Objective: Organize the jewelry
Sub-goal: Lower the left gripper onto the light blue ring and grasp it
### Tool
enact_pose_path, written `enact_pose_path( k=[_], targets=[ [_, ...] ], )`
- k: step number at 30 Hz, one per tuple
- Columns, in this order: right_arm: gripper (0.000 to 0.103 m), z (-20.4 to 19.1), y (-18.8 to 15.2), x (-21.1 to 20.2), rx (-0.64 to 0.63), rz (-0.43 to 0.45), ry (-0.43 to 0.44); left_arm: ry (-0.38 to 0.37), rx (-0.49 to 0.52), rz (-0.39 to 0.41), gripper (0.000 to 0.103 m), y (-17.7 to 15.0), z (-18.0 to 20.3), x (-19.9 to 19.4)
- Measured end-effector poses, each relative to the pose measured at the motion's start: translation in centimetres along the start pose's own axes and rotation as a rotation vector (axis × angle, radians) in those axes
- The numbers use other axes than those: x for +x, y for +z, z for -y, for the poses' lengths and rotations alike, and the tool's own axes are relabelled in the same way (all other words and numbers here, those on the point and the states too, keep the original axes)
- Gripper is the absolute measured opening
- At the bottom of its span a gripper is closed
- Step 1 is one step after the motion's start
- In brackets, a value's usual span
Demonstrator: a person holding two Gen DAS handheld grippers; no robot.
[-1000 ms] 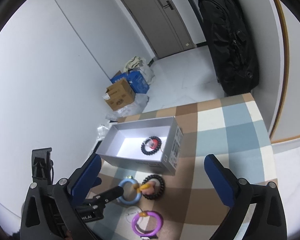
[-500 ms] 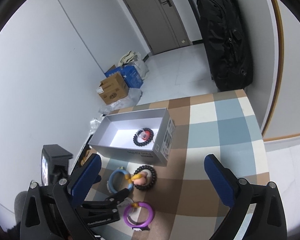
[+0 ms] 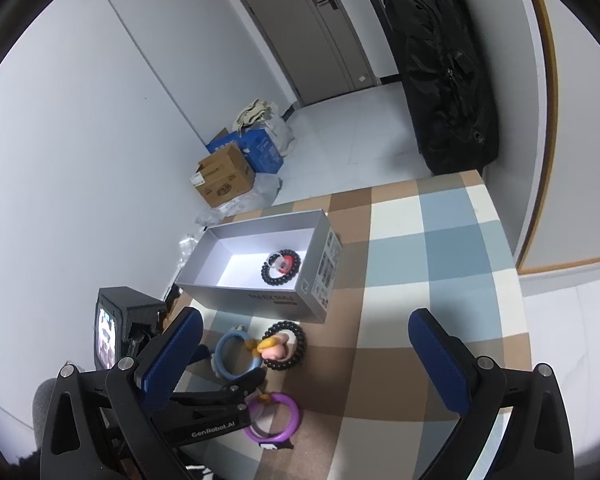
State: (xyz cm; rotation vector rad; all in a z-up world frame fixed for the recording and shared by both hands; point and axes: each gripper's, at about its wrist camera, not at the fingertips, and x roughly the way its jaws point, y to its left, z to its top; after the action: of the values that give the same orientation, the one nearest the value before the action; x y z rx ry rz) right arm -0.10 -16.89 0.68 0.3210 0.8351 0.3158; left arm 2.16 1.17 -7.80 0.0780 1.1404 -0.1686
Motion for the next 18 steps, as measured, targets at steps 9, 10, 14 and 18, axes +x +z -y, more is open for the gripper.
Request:
enact_pose_path(
  k=[9,10,14,18],
  targets=[
    [0.103,0.4,-0.3,-0.2,0.01,-0.01,0.002,-0.018,0.07,0.007,0.055,0.1,1.4,-0.4],
    [0.103,0.4,-0.3,-0.2,0.009,-0.01,0.002,-0.018,0.072,0.005,0.055,0.1,1.4,-0.5],
    [0.103,0.5,-0.5,-0.3,0.008,-0.013,-0.002,-0.051,0.041,-0.004,0.054,0.2,0.7,-0.5],
    [0.103,0.7,-0.7,-0.2,0.015,-0.018,-0.005,-0.069,0.019,-0.004,0.054,0.2,0.5,-0.5]
  ],
)
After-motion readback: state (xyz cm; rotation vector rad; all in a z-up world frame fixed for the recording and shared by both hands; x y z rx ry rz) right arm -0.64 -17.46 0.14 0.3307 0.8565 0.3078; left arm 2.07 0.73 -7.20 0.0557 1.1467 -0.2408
